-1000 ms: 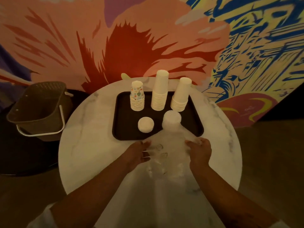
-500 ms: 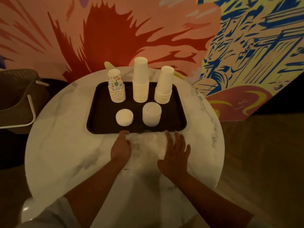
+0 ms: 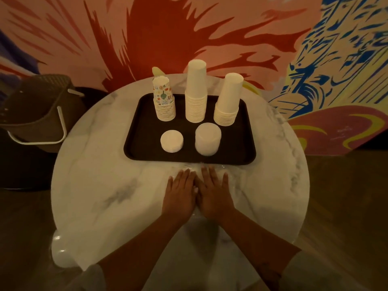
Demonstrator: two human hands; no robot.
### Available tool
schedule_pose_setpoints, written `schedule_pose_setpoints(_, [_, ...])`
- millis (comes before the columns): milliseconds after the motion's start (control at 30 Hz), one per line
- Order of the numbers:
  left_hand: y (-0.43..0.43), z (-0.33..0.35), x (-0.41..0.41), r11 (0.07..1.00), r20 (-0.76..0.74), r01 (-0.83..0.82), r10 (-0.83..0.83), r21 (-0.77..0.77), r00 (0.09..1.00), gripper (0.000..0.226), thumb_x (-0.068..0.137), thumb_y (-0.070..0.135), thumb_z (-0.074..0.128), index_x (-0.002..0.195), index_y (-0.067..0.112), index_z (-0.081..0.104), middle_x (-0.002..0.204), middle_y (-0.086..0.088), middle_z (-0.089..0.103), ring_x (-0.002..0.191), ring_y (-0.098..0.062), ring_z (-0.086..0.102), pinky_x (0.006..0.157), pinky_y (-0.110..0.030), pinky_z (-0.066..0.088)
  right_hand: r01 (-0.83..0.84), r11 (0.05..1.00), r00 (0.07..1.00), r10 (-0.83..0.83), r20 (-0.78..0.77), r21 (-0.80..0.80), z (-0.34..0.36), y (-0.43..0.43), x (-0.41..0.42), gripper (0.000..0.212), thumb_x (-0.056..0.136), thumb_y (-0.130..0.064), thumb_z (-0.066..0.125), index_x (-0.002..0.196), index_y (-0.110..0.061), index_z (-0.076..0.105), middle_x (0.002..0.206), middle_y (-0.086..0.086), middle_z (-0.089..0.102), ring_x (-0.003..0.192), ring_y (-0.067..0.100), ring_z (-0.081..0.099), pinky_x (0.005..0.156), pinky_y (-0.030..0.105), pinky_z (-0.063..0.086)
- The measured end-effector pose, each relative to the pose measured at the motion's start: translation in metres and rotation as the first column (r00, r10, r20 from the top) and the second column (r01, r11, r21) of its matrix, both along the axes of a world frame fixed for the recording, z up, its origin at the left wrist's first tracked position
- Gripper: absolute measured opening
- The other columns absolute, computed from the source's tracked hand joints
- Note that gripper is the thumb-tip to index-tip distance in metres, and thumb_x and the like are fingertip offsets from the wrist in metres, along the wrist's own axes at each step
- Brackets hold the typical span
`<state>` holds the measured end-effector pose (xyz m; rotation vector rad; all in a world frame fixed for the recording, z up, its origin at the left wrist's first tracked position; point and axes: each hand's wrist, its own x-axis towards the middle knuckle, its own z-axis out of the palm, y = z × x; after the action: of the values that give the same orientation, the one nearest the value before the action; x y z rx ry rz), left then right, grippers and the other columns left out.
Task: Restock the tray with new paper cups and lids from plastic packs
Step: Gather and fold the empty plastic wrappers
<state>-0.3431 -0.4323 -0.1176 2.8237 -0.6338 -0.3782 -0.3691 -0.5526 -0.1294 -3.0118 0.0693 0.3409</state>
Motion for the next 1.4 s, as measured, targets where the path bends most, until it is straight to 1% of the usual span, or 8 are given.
schedule_pose_setpoints(100, [0.007,-0.01,0.003,0.999,0.01,0.015,-0.016,0.042,1.0,0.081,0.081,0.061,-0.021,0.149,0.021,-0.003,0.159,-0.003,-0.006,0.147,-0.02,-0.009,0.112,-0.035,-0.012,-0.08,0.992,0.996,0.076,0.049,0.095,-0.004,-0.013,-0.001,0.092,0.073,-0.061,-0.027,0.149,-0.024,0.008,0.159,0.005,0.006,0.147,0.026,0.002,0.11,0.046,-0.009])
schedule_pose_setpoints(267, [0.008,-0.018,0.006,0.999,0.015,-0.004,0.003,0.045,1.0,0.106,0.059,0.065,-0.04,0.149,0.019,-0.006,0.159,-0.004,-0.006,0.147,-0.021,-0.008,0.111,-0.033,-0.012,-0.039,0.989,0.998,0.031,0.057,0.14,-0.003,-0.029,-0.007,0.075,0.081,-0.052,-0.008,0.149,-0.021,0.001,0.159,0.002,-0.001,0.146,0.02,-0.007,0.112,0.036,-0.014])
schedule_pose_setpoints(500, [0.006,-0.004,0.009,0.991,-0.136,-0.125,0.129,0.039,0.982,0.073,0.092,0.059,0.018,0.149,0.021,-0.007,0.158,-0.007,-0.012,0.146,-0.026,-0.011,0.117,-0.04,-0.003,0.111,0.984,0.994,-0.109,-0.021,0.141,-0.001,-0.05,-0.015,0.078,0.08,-0.059,-0.002,0.15,-0.023,0.002,0.159,0.007,-0.002,0.146,0.029,-0.004,0.117,0.043,-0.001])
schedule_pose_setpoints(600, [0.003,0.016,0.011,0.896,-0.229,-0.438,0.413,-0.069,0.881,0.084,0.088,0.05,0.05,0.149,0.016,0.004,0.157,-0.012,0.001,0.145,-0.032,0.007,0.116,-0.043,0.015,0.21,0.962,0.978,-0.207,-0.039,0.175,0.016,-0.049,-0.009,0.072,0.092,-0.054,0.033,0.149,-0.019,0.008,0.157,0.007,0.009,0.145,0.028,0.008,0.116,0.044,0.017])
schedule_pose_setpoints(767, [0.0,0.036,0.024,0.635,-0.459,-0.752,0.622,-0.18,0.635,0.085,0.077,0.037,0.072,0.142,0.008,0.025,0.145,-0.015,0.033,0.133,-0.035,0.034,0.107,-0.043,0.032,0.627,0.631,0.737,-0.67,-0.086,0.457,0.032,-0.046,-0.006,0.084,0.074,-0.048,0.07,0.14,-0.013,0.03,0.141,0.012,0.035,0.13,0.031,0.033,0.104,0.041,0.035])
schedule_pose_setpoints(933, [0.001,0.04,0.029,0.447,-0.773,-0.839,0.396,-0.31,0.497,0.088,0.047,0.025,0.088,0.122,0.002,0.048,0.121,-0.01,0.056,0.11,-0.028,0.056,0.093,-0.035,0.047,0.664,0.149,0.663,-0.57,-0.485,0.733,0.031,-0.045,0.009,0.091,0.06,-0.019,0.086,0.136,-0.004,0.038,0.137,0.014,0.045,0.124,0.034,0.045,0.103,0.049,0.042])
schedule_pose_setpoints(1200, [0.052,0.044,0.028,0.476,-0.915,-0.848,0.187,-0.234,0.358,0.032,0.072,0.0,0.074,0.101,0.004,0.063,0.093,-0.013,0.067,0.082,-0.025,0.065,0.074,-0.036,0.054,0.733,0.158,0.66,-0.402,-0.635,0.662,0.043,-0.032,0.014,0.066,0.064,-0.013,0.081,0.124,-0.006,0.053,0.127,0.014,0.054,0.119,0.035,0.048,0.102,0.053,0.04])
schedule_pose_setpoints(1400, [0.104,0.045,0.031,0.322,-0.907,-0.866,0.051,-0.382,0.419,0.035,0.073,-0.002,0.071,0.106,0.009,0.062,0.096,-0.009,0.07,0.089,-0.024,0.066,0.075,-0.034,0.053,0.697,0.033,0.695,-0.274,-0.664,0.716,0.068,0.022,0.024,0.027,0.074,-0.001,0.071,0.098,-0.01,0.063,0.107,0.012,0.062,0.102,0.03,0.056,0.09,0.045,0.048])
